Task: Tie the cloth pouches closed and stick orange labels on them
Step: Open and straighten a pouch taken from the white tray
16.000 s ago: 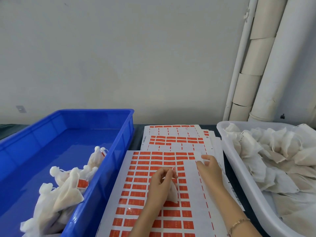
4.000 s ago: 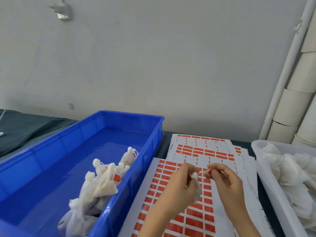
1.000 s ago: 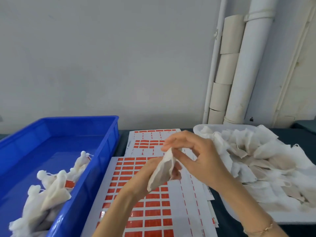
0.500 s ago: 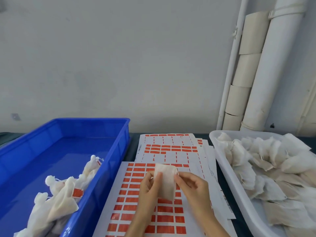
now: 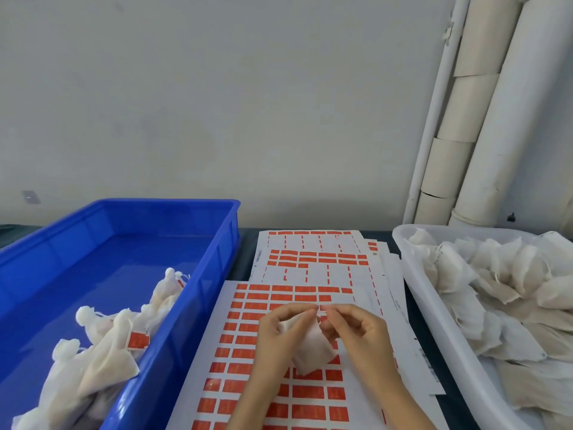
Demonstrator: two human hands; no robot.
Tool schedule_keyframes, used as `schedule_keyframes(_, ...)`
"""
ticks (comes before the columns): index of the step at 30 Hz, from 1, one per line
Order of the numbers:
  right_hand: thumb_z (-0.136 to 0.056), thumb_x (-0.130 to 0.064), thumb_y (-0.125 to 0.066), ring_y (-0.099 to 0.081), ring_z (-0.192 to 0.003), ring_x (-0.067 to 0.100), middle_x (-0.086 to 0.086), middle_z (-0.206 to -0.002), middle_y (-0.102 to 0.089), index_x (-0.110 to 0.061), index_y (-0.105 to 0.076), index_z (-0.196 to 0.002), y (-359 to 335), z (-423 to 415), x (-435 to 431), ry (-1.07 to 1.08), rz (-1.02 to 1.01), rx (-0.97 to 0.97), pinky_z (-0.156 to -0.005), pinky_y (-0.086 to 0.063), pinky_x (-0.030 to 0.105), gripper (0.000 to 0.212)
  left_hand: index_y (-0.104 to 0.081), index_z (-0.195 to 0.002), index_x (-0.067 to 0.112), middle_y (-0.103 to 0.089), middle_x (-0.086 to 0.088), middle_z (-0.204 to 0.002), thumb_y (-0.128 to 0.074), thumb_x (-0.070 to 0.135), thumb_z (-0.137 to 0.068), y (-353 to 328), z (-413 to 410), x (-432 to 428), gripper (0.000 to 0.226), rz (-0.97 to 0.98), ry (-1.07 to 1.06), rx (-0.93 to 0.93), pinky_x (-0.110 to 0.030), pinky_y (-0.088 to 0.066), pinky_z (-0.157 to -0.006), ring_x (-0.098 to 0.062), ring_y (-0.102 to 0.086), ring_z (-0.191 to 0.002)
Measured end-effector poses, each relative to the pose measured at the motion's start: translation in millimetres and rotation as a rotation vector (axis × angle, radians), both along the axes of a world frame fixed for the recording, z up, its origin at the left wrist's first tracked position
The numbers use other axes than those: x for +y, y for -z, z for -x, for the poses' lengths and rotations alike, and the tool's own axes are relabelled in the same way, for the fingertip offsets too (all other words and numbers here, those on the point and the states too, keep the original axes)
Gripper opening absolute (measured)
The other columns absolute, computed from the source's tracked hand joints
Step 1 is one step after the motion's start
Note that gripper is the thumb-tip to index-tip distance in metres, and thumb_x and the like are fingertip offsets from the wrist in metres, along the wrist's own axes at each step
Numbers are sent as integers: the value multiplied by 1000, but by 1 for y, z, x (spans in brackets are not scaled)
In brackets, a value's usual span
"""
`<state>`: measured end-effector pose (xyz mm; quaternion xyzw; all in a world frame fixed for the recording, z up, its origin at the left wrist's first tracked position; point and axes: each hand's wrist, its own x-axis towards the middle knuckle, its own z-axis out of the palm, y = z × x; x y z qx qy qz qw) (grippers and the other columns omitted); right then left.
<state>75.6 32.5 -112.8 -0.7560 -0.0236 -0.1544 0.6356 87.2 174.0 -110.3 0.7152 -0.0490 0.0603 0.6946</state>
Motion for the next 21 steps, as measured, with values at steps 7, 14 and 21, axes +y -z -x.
schedule_keyframes(7,-84,-16,-68,-66,-68,4,-17,-76,-67,-28,-65,-90,2,1,-1,185,290,-242,-68,-51,7,14,-73,-75,34,-71,13,-83,-66,38,-86,0,3,-7,13,-166,206,108,-13,-36,-73,4,-61,-86)
schedule_keyframes(14,-83,-30,-59,-66,-67,4,-16,-73,-66,-24,-65,-90,0,0,-8,314,210,-304,-66,-51,8,11,-69,-68,23,-71,-5,-86,-60,27,-76,-11,8,-5,13,97,306,36,-29,-40,-92,-15,-66,-94)
schedule_keyframes(21,-85,-28,-58,-65,-70,2,-22,-75,-63,-24,-63,-90,0,-3,-13,428,201,-324,-63,-47,6,9,-63,-75,14,-70,-6,-77,-58,32,-79,-12,9,-4,19,81,353,70,-37,-51,-86,-20,-67,-81)
